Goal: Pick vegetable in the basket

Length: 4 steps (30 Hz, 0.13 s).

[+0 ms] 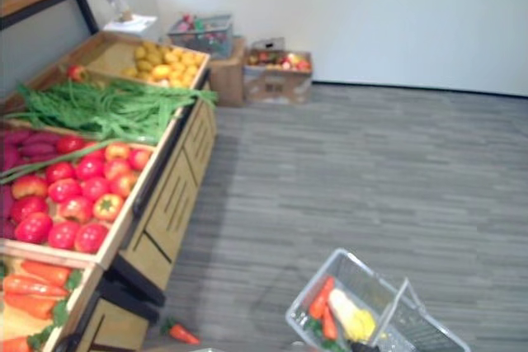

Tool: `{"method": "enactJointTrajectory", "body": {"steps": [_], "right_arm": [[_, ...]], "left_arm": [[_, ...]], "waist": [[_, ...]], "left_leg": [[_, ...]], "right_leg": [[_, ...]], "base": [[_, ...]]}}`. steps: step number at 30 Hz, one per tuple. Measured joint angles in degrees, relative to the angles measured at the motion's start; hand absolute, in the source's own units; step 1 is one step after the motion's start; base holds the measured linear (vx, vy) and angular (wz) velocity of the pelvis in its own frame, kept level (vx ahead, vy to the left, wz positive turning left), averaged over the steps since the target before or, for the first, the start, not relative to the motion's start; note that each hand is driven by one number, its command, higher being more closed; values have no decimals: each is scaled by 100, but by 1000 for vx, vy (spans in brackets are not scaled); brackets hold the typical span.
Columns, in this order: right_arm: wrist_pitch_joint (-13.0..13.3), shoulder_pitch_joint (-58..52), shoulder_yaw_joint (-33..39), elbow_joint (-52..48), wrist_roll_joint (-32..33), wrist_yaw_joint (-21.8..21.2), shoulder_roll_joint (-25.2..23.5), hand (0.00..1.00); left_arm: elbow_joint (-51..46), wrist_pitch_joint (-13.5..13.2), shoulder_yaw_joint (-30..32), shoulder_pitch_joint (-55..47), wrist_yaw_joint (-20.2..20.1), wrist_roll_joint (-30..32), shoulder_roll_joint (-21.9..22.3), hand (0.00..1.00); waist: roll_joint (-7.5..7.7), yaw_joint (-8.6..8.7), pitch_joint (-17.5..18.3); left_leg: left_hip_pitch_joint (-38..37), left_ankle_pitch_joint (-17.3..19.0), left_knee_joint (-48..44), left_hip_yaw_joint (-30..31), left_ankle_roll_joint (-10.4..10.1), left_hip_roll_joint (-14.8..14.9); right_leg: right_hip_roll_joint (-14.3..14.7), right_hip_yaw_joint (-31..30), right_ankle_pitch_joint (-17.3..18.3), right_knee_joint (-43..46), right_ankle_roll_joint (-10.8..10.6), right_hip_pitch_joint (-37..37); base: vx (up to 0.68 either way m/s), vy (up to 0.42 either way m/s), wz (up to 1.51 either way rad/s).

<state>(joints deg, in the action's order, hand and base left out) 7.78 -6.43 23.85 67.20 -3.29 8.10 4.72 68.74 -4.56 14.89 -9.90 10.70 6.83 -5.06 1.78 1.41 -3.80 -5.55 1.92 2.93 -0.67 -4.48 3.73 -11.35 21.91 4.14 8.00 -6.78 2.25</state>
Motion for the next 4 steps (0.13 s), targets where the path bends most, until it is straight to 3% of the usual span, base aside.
{"method": "enactJointTrajectory", "body": {"steps": [4], "right_arm": [[-2, -1, -18, 20, -6, -89, -16, 100]], "left_arm": [[88, -32, -100, 7, -91, -223, -40, 0]], "waist": [[8, 4, 13]], "left_leg": [[-64, -5, 112, -128, -12, 54]], "right_leg": [[91, -118, 5, -146, 8, -14]], "base": [[19, -6, -13]]}}
